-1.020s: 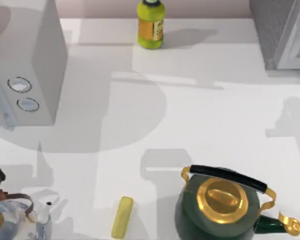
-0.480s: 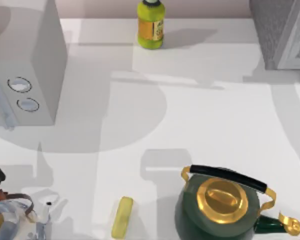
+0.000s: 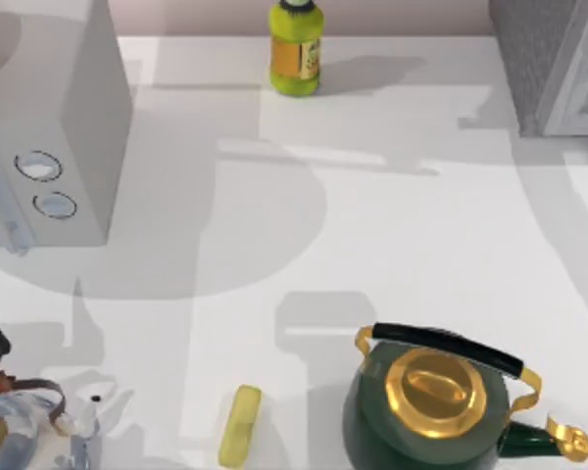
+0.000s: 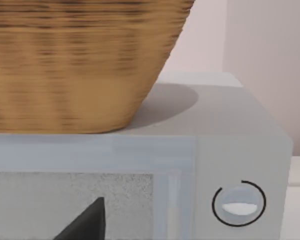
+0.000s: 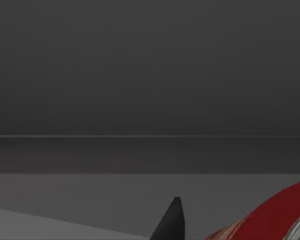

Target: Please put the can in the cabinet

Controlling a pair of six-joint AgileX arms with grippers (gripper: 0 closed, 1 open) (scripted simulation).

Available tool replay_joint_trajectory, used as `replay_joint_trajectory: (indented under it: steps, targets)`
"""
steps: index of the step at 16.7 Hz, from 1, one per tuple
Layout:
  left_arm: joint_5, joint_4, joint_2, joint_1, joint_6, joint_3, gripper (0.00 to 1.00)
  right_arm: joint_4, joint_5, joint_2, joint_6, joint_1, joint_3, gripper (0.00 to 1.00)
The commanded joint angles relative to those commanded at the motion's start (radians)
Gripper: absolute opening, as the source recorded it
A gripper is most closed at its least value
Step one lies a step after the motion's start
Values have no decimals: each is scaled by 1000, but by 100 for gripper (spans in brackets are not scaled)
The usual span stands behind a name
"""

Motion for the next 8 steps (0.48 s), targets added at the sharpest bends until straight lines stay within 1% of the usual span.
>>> replay_joint_trajectory:
  steps: [5,8]
  targets:
    - [0,0,0,0,0,0,100,-1,-4,9,1,-3,9,0]
    - [0,0,0,0,0,0,100,-21,-19,82,-1,-2,107,0]
